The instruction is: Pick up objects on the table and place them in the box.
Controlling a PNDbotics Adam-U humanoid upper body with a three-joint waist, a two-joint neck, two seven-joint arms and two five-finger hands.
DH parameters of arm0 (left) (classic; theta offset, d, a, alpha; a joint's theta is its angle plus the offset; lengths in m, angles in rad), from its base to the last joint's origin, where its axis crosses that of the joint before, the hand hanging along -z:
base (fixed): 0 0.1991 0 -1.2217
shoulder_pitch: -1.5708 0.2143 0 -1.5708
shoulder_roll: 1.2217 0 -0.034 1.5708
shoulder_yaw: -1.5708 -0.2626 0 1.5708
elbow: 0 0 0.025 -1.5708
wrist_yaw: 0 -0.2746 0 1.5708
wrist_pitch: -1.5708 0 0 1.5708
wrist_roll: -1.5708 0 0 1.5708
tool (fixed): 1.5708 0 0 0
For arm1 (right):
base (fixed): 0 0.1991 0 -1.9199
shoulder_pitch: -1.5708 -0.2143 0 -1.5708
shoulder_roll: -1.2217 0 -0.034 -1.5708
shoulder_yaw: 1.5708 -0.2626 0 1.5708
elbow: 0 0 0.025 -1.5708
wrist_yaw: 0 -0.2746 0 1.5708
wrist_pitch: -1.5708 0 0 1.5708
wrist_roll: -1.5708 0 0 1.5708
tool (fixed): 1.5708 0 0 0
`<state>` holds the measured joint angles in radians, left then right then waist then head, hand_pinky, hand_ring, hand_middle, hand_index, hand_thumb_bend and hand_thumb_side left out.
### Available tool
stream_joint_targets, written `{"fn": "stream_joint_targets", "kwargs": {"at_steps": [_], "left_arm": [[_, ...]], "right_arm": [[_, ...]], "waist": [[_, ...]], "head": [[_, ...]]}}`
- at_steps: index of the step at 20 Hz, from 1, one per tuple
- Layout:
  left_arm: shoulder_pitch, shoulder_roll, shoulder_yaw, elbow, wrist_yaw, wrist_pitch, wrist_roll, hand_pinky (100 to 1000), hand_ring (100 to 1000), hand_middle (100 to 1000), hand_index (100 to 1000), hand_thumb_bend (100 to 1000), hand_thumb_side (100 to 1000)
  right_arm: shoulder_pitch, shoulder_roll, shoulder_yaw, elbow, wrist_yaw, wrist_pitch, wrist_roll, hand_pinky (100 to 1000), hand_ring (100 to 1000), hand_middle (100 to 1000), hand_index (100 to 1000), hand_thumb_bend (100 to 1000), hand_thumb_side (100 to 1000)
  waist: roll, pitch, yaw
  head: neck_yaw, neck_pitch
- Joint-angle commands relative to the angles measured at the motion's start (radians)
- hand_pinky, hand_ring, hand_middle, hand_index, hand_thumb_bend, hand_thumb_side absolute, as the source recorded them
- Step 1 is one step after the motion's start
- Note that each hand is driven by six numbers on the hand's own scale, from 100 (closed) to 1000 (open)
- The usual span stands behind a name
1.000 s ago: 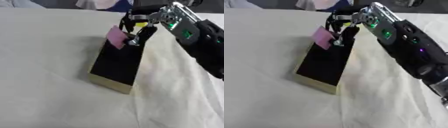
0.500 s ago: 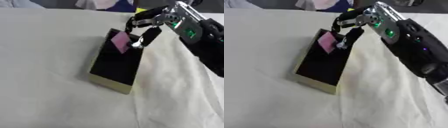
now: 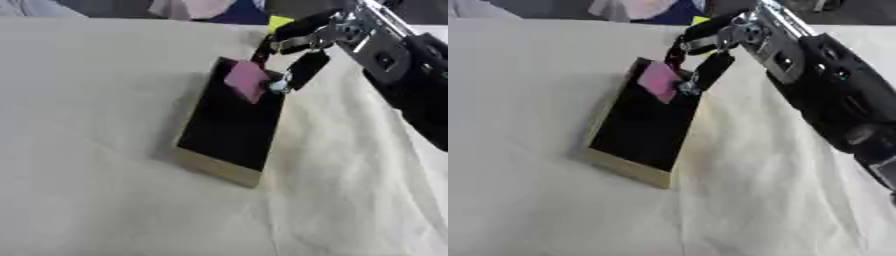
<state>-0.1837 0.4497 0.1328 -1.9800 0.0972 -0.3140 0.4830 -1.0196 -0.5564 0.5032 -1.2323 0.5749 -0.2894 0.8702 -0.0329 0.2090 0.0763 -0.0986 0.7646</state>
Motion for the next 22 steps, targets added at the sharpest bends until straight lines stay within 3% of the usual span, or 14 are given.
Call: {"fn": "stream_joint_targets", "kwargs": {"at_steps": [1,4,5,7,8,9,13,20,21,22], "left_arm": [[-0.006,0.024,0.006,-0.02,0.0,-0.001,-0.004,687,741,750,845,328,719],[-0.007,0.024,0.006,-0.02,0.0,-0.001,-0.004,687,741,750,846,329,718],[-0.007,0.024,0.006,-0.02,0.0,-0.001,-0.004,687,741,750,846,329,717],[-0.007,0.024,0.006,-0.02,0.0,-0.001,-0.005,687,741,750,846,329,716],[-0.007,0.024,0.006,-0.02,0.0,-0.001,-0.005,687,741,750,846,327,703],[-0.007,0.024,0.006,-0.02,0.001,-0.002,-0.005,687,741,750,846,327,702],[-0.008,0.024,0.007,-0.02,0.001,-0.002,-0.005,687,741,750,846,330,708],[-0.009,0.024,0.008,-0.02,0.0,-0.003,-0.003,687,741,750,846,330,709],[-0.009,0.024,0.008,-0.02,0.0,-0.003,-0.003,687,741,750,846,318,695],[-0.008,0.024,0.009,-0.02,0.0,-0.003,-0.002,687,741,750,845,330,711]], "right_arm": [[-0.013,-0.031,-0.021,-0.018,0.009,-0.042,0.037,891,870,751,904,152,637],[-0.011,-0.031,-0.022,-0.02,0.008,-0.046,0.037,897,876,764,916,167,642],[-0.01,-0.03,-0.02,-0.019,0.008,-0.049,0.037,908,884,780,929,212,536],[-0.008,-0.029,-0.015,-0.014,0.004,-0.057,0.037,917,887,792,940,256,428],[-0.007,-0.029,-0.016,-0.011,-0.001,-0.056,0.037,913,875,787,939,333,240],[-0.007,-0.029,-0.018,-0.007,-0.005,-0.05,0.037,911,872,784,938,337,224],[-0.006,-0.033,-0.04,-0.019,0.002,-0.007,0.032,902,863,773,934,311,291],[0.016,-0.06,-0.093,-0.083,0.087,0.035,-0.012,906,870,778,939,340,310],[0.017,-0.06,-0.096,-0.086,0.098,0.035,-0.017,909,876,793,945,100,100],[0.018,-0.067,-0.107,-0.091,0.11,0.041,-0.025,910,877,786,947,368,303]], "waist": [[0.005,-0.016,0.0],[0.005,-0.016,0.0],[0.005,-0.016,0.0],[0.005,-0.017,0.0],[0.005,-0.017,0.001],[0.005,-0.017,0.001],[0.005,-0.018,0.001],[0.005,-0.017,0.001],[0.005,-0.017,0.0],[0.005,-0.016,-0.001]], "head": [[-0.003,0.005],[-0.004,0.005],[-0.004,0.005],[-0.004,0.005],[-0.004,0.005],[-0.004,0.005],[-0.003,0.005],[-0.003,0.005],[-0.003,0.005],[-0.002,0.005]]}}
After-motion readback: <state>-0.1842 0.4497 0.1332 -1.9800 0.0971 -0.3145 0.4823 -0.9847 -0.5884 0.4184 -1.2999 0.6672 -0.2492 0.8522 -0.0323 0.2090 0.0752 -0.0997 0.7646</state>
